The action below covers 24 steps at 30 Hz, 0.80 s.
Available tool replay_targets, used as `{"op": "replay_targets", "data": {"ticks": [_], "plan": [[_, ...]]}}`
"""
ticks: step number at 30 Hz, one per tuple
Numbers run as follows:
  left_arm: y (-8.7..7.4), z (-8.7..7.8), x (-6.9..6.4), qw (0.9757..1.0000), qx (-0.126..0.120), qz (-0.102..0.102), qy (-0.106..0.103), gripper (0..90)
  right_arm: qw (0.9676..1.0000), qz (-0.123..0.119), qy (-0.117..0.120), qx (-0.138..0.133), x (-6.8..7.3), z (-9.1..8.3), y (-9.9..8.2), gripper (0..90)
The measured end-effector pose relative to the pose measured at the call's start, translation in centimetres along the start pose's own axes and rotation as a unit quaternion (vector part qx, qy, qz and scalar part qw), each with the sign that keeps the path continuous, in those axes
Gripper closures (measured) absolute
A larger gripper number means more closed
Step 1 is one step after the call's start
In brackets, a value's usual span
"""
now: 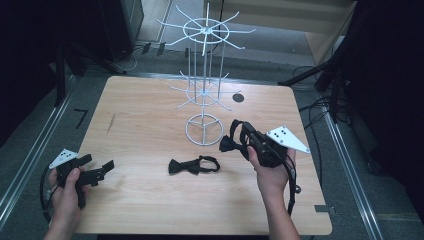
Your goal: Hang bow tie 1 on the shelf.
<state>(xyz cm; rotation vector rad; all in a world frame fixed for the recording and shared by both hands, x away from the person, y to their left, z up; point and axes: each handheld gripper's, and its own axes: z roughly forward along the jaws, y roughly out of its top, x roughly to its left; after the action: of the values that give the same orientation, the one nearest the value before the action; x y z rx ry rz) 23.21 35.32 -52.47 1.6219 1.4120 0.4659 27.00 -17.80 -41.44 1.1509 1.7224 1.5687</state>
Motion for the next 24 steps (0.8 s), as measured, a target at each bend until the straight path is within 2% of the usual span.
{"op": "replay_targets", "data": {"ticks": [24], "plan": [[0.0,0.0,0.0,1.0000,0.000,0.000,0.000,0.0,0.9997,-0.006,0.018,-0.014,1.1,0.9,2.1,90.0]]}}
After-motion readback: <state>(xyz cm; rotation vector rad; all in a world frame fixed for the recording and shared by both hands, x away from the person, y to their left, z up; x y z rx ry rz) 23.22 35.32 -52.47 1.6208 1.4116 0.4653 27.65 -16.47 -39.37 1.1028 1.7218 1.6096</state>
